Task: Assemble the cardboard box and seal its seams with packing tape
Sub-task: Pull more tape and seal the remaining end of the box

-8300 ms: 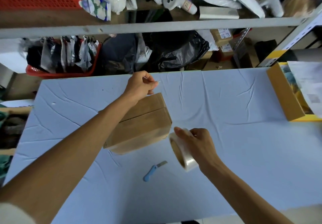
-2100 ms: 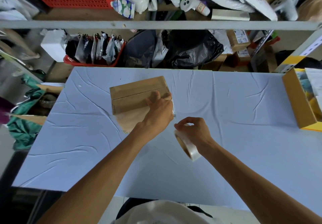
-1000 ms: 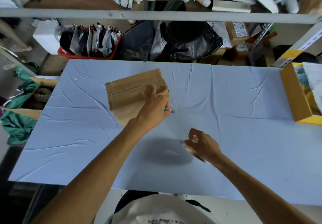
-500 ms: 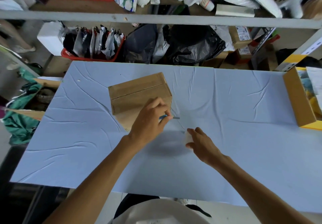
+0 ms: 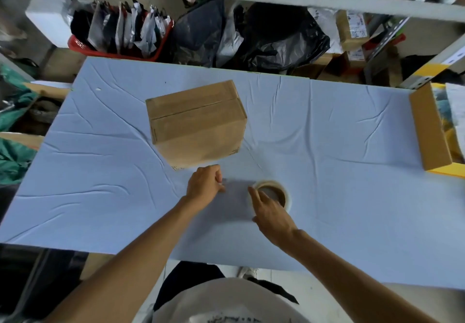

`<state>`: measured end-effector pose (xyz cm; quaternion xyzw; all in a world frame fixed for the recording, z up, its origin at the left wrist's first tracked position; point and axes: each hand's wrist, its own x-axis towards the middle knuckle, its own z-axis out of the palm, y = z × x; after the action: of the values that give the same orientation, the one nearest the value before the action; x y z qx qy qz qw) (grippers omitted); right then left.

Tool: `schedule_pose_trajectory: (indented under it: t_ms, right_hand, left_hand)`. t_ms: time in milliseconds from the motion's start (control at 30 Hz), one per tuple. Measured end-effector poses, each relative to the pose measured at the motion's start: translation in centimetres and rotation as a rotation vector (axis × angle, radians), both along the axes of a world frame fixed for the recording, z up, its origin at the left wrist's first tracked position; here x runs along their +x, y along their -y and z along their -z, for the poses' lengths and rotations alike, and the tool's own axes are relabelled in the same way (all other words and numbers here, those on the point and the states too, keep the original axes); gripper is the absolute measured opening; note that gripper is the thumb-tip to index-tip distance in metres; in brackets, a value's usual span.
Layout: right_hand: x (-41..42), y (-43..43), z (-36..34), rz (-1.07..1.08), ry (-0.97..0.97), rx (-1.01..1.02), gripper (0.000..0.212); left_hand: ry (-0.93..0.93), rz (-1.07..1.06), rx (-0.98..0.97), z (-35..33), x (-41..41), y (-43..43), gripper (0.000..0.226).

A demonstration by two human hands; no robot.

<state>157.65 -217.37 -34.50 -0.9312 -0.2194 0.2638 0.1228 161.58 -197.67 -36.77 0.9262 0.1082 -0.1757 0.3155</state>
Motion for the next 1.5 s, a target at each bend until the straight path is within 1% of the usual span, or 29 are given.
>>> schedule_pose_trajectory:
  t_ms: [33, 133, 167, 200, 233, 267, 300, 333, 367, 400, 433, 467, 500, 533, 567, 600, 633, 733, 833, 933, 1067, 1200, 1300, 1433, 1500]
  right_hand:
    - [0.0, -0.1, 0.2, 0.012, -0.011, 0.001, 0.078]
    - [0.5, -0.6, 0.1, 0.035, -0.049, 0.002, 0.083]
    - [0.9, -0.6, -0.4, 0.033, -0.051, -0.016, 0.084]
    - [1.6, -0.6, -1.2, 0.042, -0.024, -0.037, 0.082]
    - [2.5, -0.5, -2.3, 0.073, 0.036, -0.031, 0.076]
    - [3.5, -0.4, -3.5, 0.131, 0.103, 0.027, 0.066]
    - [4.7, -0.1, -4.8, 0.215, 0.145, 0.132, 0.056]
    - [6.1, 0.1, -5.9, 0.321, 0.135, 0.269, 0.047]
    - [7.5, 0.3, -7.0, 0.462, 0.071, 0.436, 0.042]
    - [9.1, 0.3, -8.0, 0.621, -0.047, 0.613, 0.04]
    - [10.5, 0.2, -8.7, 0.759, -0.189, 0.77, 0.039]
    - [11.7, -0.2, -9.1, 0.852, -0.318, 0.875, 0.036]
    - [12.7, -0.5, -9.2, 0.893, -0.408, 0.914, 0.032]
    - [13.3, -0.8, -9.2, 0.895, -0.47, 0.905, 0.029]
    - [13.7, -1.1, -9.0, 0.877, -0.517, 0.885, 0.03]
    - [13.8, -1.2, -8.7, 0.857, -0.558, 0.875, 0.031]
    - [13.8, -1.3, -8.4, 0.836, -0.587, 0.881, 0.031]
    - [13.6, -1.0, -7.7, 0.789, -0.636, 0.965, 0.026]
    - [13.4, -1.0, -7.3, 0.721, -0.614, 0.994, 0.027]
    - [13.4, -1.0, -7.3, 0.736, -0.566, 1.011, 0.032]
    - [13.4, -1.4, -7.4, 0.724, -0.467, 0.936, 0.036]
    - [13.4, -2.2, -7.0, 0.811, -0.402, 0.913, 0.035]
    - [13.5, -2.6, -6.6, 0.833, -0.371, 0.907, 0.035]
    - [13.6, -3.2, -6.4, 0.835, -0.319, 0.908, 0.049]
    - [13.7, -3.6, -6.2, 0.821, -0.266, 0.876, 0.057]
  left_hand:
    - [0.005, 0.006, 0.018, 0.3, -0.1, -0.1, 0.032]
    - [0.027, 0.083, 0.109, 0.1, -0.3, -0.7, 0.02]
    - [0.028, 0.125, 0.124, -0.5, -0.2, -0.8, 0.024]
    - [0.032, 0.183, 0.112, -1.4, 0.1, -0.9, 0.031]
    - [0.054, 0.246, 0.063, -2.9, 0.5, -0.8, 0.034]
    - [0.118, 0.308, -0.008, -4.9, 1.0, -0.6, 0.031]
    - [0.238, 0.346, -0.066, -7.1, 1.6, -0.4, 0.027]
    - [0.399, 0.342, -0.092, -9.2, 2.3, -0.2, 0.024]
    - [0.56, 0.3, -0.103, -11.2, 3.2, 0.0, 0.022]
    - [0.674, 0.247, -0.111, -12.9, 4.3, 0.2, 0.019]
    - [0.719, 0.206, -0.099, -14.1, 5.5, 0.3, 0.019]
    - [0.696, 0.194, -0.05, -14.9, 6.8, 0.3, 0.026]
    - [0.605, 0.218, 0.02, -15.1, 8.0, 0.3, 0.038]
    - [0.471, 0.256, 0.083, -14.8, 8.9, 0.3, 0.049]
    - [0.356, 0.291, 0.118, -14.4, 9.4, 0.4, 0.055]
    - [0.289, 0.317, 0.133, -14.0, 9.5, 0.4, 0.056]
    - [0.276, 0.332, 0.136, -13.4, 9.5, 0.4, 0.055]
    - [0.362, 0.325, 0.081, -12.6, 9.0, 0.0, 0.05]
    - [0.364, 0.336, 0.076, -12.5, 9.0, -0.2, 0.05]
    - [0.341, 0.342, 0.084, -12.5, 9.2, -0.1, 0.051]
    - [0.336, 0.31, 0.035, -12.3, 9.1, 0.1, 0.052]
    - [0.41, 0.311, 0.128, -11.8, 9.1, 0.3, 0.051]
    - [0.455, 0.314, 0.167, -11.5, 9.2, 0.4, 0.049]
    - [0.496, 0.334, 0.237, -11.0, 9.3, 0.3, 0.047]
    - [0.507, 0.341, 0.249, -10.8, 9.2, 0.3, 0.046]
